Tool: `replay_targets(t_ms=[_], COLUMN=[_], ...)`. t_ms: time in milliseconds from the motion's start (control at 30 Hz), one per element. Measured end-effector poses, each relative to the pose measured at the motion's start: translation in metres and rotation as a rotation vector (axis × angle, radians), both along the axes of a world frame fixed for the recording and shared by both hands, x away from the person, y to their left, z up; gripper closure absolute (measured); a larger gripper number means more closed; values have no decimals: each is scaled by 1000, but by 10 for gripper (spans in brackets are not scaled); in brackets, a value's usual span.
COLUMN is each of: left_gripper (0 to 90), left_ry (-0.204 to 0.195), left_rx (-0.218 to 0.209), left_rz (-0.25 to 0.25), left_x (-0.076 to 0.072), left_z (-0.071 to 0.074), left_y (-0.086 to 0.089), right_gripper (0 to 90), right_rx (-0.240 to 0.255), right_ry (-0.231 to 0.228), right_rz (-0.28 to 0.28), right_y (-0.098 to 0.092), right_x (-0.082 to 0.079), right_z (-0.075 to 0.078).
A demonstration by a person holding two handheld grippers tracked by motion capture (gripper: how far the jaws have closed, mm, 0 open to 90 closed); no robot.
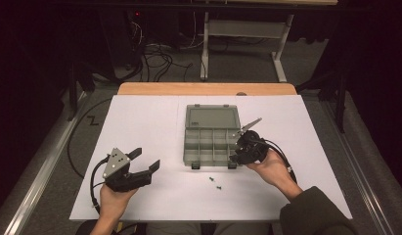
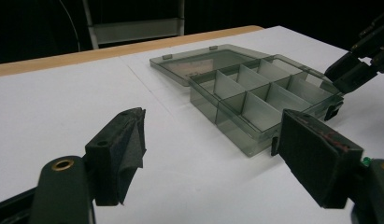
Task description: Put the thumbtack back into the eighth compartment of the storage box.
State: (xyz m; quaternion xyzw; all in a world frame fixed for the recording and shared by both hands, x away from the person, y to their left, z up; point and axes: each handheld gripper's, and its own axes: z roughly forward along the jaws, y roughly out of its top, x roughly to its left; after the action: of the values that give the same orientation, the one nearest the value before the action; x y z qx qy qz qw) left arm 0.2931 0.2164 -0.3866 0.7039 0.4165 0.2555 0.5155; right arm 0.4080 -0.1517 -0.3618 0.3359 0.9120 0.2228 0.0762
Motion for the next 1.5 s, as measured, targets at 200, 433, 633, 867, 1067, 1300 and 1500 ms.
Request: replay_targets(t_ms=[200,433,633,867,1067,1300,1500], left_gripper=[239,239,239,238,238,238,238], left_ry=[-1,-1,-1,-1,-1,-2,-3], left_rx=[-2,0,1,-1,-2,-4,-3], left_rz=[1,0,1,1,1,3,3], left_x=[0,0,0,0,0,0,0], left_z=[0,0,0,0,0,0,0], left_y=[0,0,0,0,0,0,0], right_gripper=[645,644,638,640,640,646,669], right_rx=[10,36,39,45,42,29,24], right_ry=[-6,-9,-11,4,14,34,66], right_rz=[11,33,57,66,76,90,99], right_y=[1,3,6,11,14,22,31], right_x=[-7,-13,-18,-22,-22,-24,-26], right_z=[1,3,-2,-3,-4,-10,-12])
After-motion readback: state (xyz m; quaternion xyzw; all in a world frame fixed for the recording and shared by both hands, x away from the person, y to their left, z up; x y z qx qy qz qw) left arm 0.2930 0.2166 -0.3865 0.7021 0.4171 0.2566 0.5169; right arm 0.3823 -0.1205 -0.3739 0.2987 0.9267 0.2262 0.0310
